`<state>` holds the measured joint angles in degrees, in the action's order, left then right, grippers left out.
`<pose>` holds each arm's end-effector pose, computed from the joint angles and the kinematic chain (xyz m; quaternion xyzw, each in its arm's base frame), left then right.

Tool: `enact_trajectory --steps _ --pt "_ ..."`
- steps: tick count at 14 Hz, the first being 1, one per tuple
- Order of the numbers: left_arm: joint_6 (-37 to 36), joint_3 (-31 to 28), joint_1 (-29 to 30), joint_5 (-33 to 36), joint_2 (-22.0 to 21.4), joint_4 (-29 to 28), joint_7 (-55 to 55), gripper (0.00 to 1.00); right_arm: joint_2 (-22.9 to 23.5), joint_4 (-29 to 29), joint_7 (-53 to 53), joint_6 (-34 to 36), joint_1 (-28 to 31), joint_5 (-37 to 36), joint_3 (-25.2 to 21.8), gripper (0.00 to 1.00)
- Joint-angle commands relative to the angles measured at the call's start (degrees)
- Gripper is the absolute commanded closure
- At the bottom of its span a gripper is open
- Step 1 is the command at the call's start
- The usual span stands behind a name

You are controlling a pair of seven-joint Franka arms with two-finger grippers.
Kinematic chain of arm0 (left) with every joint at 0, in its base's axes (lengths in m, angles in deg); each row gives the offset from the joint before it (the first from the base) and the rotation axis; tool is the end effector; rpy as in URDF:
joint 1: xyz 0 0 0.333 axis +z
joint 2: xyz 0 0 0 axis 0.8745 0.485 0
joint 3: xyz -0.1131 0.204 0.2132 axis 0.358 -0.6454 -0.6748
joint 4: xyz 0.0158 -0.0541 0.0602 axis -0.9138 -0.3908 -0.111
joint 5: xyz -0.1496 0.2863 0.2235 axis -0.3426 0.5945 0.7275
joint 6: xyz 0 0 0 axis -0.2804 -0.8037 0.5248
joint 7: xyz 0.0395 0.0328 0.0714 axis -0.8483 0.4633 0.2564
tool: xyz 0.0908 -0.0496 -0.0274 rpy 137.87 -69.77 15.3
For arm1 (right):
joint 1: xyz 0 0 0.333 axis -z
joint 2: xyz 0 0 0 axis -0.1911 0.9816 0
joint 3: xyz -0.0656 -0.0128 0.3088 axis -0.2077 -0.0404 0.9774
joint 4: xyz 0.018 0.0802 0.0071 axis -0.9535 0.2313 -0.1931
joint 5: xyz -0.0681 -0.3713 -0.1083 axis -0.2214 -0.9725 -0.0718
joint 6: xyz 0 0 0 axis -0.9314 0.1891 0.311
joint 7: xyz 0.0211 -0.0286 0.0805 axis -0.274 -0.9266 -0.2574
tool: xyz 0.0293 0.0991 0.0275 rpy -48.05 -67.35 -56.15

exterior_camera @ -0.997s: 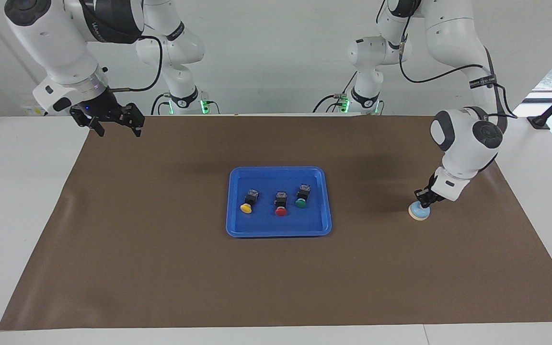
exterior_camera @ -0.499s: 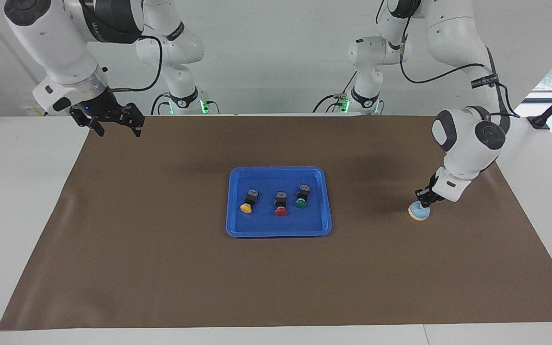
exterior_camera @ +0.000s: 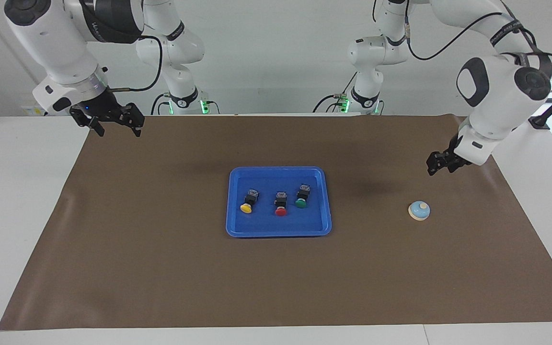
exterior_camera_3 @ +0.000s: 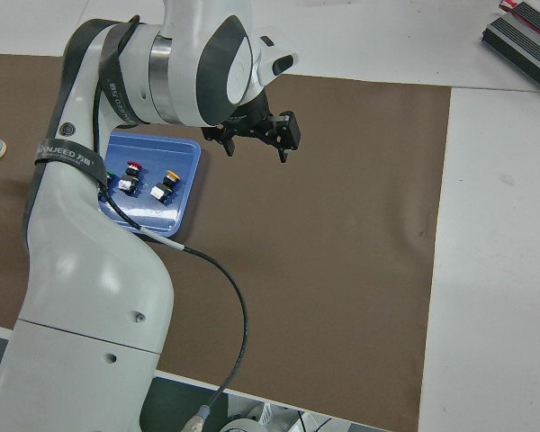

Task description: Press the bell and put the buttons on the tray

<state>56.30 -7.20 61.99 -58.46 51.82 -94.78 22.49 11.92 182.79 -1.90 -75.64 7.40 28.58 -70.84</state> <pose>0.5750 -0.0029 0.5184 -0.9984 -0.0254 0.0508 0.0071 0.5445 -0.0148 0.5932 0.9983 -0.0152 -0.0553 0.0058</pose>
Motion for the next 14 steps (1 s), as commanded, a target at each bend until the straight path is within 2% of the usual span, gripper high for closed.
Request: enact_trajectory --steps 1,6,8,14 --pt "-5.0 -0.5 -0.5 -0.7 -5.1 -1.1 -0.1 0.0 -0.8 0.6 1.0 0.5 0.9 -0.7 0.9 0.0" --pt "-7.2 -0.4 -0.6 -0.8 -6.0 -0.3 -0.5 0.0 -0.8 0.6 1.0 0.5 0.9 -0.7 0.9 0.0" --pt "-9.9 -0.4 -0.6 -0.8 -5.0 3.8 -0.6 0.0 -0.8 0.6 1.0 0.5 0.9 -0.8 0.9 0.0" --pt "-8.5 -0.4 -0.6 -0.8 -3.9 5.6 -0.6 0.0 -0.8 0.6 1.0 0.5 0.9 -0.7 0.9 0.0"
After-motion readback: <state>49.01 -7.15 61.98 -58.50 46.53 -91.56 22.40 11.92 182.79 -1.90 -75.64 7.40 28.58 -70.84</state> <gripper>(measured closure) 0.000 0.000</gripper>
